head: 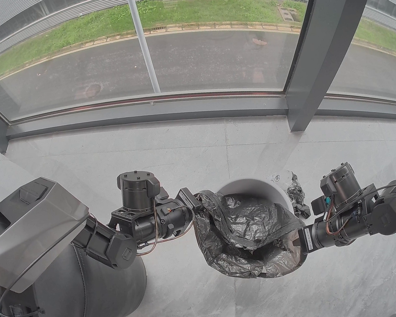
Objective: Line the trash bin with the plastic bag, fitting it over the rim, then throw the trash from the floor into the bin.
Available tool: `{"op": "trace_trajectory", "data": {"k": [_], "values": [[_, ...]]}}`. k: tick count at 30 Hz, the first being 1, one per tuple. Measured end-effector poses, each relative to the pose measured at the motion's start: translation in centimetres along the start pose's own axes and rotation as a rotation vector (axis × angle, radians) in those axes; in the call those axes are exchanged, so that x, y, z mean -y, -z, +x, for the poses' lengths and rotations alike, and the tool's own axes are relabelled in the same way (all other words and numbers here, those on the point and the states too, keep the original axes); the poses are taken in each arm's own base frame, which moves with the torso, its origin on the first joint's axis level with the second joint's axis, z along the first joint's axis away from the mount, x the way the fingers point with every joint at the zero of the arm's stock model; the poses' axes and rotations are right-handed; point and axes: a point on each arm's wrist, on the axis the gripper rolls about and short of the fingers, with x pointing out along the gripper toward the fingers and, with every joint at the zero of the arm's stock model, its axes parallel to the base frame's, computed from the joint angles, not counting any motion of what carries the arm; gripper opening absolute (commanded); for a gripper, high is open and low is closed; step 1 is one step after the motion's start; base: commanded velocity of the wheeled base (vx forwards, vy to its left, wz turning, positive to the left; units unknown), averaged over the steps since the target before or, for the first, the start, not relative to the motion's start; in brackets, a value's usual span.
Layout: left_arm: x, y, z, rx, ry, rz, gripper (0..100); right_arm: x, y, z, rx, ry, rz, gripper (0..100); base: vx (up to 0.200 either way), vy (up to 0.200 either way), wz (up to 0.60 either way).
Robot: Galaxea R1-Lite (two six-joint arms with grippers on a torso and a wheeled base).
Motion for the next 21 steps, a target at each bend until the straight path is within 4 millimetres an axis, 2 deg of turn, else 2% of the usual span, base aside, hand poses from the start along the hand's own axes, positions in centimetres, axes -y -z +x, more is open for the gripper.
{"op": "trace_trajectory", "data": {"k": [13,21], "values": [[-0.2,-0.2,0.5,0.004,0.004,0.004,0,1.7,0.4,0.6,0.024,0.028,0.044,0,0.000,0.000,0.00],[-0.2,-0.3,0.5,0.005,0.004,0.004,0,2.2,-0.6,1.6,0.119,0.010,0.047,0,0.000,0.000,0.00]]}}
